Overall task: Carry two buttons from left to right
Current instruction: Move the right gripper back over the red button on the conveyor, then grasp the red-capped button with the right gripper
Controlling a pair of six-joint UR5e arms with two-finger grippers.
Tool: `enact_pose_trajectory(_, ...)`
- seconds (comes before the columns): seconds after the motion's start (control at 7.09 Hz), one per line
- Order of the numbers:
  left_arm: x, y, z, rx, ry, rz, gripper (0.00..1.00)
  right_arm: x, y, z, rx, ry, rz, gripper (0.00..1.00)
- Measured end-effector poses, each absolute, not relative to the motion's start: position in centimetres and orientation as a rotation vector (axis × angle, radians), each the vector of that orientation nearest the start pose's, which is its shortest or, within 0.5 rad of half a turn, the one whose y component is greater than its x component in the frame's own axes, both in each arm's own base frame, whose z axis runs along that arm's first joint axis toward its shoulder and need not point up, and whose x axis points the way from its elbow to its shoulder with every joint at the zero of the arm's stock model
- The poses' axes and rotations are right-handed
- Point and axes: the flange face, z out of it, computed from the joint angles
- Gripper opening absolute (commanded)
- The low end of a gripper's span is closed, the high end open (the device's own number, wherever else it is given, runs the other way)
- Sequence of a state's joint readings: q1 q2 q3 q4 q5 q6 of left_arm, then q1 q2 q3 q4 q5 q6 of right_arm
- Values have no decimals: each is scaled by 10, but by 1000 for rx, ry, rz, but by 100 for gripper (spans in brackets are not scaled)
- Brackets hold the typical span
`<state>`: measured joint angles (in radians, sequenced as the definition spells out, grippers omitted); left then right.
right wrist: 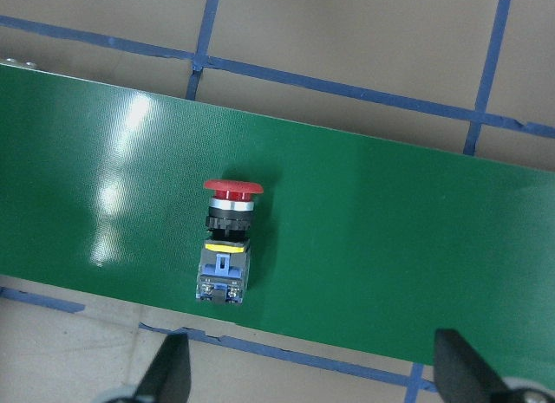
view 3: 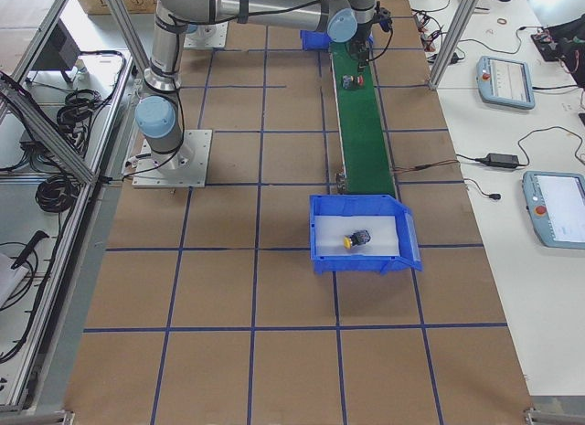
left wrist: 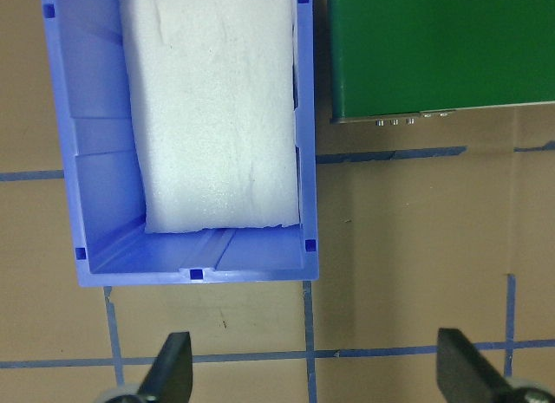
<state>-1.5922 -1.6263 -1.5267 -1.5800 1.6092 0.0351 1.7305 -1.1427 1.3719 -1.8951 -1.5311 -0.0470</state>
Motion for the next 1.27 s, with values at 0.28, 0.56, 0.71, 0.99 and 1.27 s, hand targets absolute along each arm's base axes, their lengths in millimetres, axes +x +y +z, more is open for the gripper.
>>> enact_pose_trajectory(0.28,-140,-510,480,89,3102,36,100,245,-649,338,-275,3086,-110,100)
enact_pose_trajectory(0.56,-142,-509,478,94,3103,42,100,248,-660,311,-268,3085,-104,100)
enact_pose_trajectory(0.71,-144,-507,477,99,3103,46,100,249,-664,299,-266,3085,-99,100)
enact_pose_trajectory(0.99,-146,-503,476,103,3105,50,100,250,-667,286,-263,3086,-89,100)
enact_pose_trajectory(1.27,-146,-500,476,93,3102,50,100,249,-665,275,-259,3088,-79,99)
